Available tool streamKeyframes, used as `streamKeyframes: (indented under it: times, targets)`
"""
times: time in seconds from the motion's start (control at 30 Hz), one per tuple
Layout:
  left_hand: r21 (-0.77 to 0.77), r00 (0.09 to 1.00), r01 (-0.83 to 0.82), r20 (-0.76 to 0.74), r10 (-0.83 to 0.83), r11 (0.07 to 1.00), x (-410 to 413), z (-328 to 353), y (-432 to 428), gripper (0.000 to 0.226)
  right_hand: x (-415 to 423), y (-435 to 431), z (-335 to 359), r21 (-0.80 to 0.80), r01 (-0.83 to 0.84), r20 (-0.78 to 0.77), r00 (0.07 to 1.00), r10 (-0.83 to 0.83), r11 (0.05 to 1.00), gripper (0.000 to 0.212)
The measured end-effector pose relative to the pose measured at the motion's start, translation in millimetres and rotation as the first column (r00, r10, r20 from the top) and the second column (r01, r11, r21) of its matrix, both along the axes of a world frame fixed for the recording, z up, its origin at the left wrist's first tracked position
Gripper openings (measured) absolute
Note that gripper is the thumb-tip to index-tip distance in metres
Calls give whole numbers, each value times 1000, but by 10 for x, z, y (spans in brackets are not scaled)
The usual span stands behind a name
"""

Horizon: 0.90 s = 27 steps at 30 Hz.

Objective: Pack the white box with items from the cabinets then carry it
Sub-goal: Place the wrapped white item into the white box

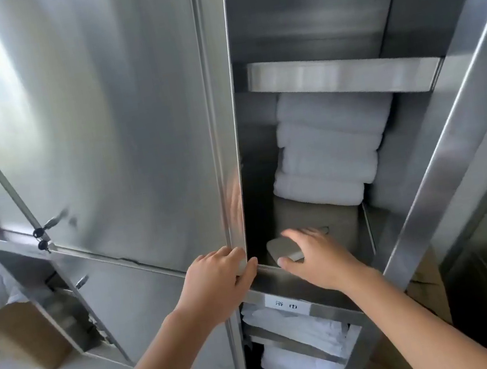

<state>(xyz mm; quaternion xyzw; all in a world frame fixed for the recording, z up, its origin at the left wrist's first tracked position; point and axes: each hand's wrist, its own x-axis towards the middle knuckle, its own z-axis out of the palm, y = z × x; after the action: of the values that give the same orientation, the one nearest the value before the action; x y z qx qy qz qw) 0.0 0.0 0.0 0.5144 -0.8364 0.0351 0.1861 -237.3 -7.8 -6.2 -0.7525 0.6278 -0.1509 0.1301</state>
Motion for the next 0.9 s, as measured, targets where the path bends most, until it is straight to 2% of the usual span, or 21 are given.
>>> streamKeyframes:
  times: [0.2,0.33,0.53,0.67,0.77,0.9]
  targets:
    - [-21,998,-9,-60,7,1000,-25,-103,-1,46,-71,-441,-270,44,8,-133,991,-2,999,74]
    - [-86,997,-21,-76,15,996,6,-173,-45,38,-151,-682,-506,147,51,-218,976,-18,988,91]
    - [-39,996,-17,-93,14,999,35,-280,-57,37,-222,-698,-650,78,128,-260,960,-104,989,79]
    - [2,996,-5,-89,5,1000,19,-323,-72,44,-266,-495,-646,91,178,-157,974,-163,980,73]
    - [10,996,1,-91,0,1000,51,-337,-84,48,-219,-268,-587,26,189,-93,978,-185,982,68]
    - [0,995,10,-100,-10,1000,113,-335,-112,46,-96,80,-446,-40,195,91,977,-191,980,69]
